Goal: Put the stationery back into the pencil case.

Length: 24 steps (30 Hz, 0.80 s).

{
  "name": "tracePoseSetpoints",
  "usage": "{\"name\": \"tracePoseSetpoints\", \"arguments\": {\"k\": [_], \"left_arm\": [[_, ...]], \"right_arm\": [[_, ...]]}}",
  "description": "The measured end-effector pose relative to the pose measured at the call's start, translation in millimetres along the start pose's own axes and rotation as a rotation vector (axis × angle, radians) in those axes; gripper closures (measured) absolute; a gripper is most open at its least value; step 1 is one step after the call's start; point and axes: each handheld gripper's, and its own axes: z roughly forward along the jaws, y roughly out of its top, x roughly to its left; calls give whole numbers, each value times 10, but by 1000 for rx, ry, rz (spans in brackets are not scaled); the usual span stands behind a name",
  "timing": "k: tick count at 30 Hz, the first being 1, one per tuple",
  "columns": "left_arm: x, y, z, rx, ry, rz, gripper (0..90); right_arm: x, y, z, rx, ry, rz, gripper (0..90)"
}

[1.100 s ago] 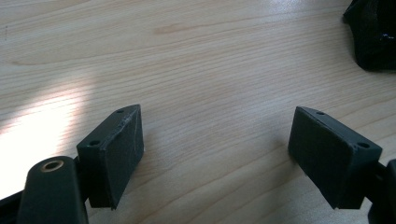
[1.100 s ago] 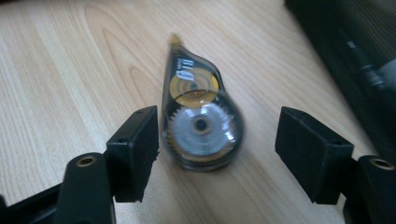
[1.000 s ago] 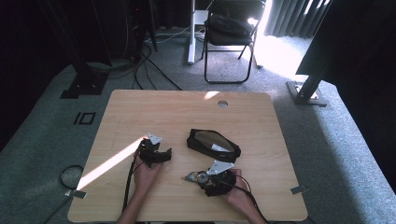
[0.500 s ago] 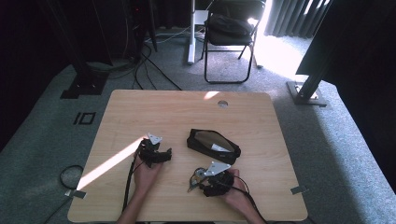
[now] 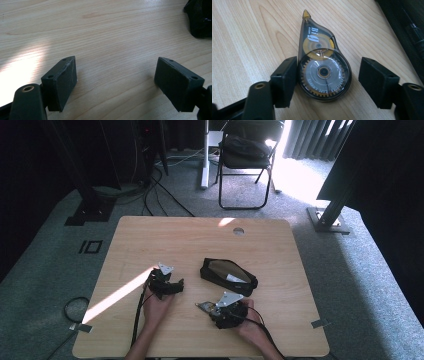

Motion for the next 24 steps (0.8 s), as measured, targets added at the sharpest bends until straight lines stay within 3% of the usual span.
{"name": "tracePoseSetpoints", "arguments": {"k": [14,24], "left_arm": [[0,0,0,0,0,0,186],[0,0,0,0,0,0,185]], "right_arm": [[25,5,-39,-12,60,-8,390],[25,-2,-4,6,72,4,407]]}}
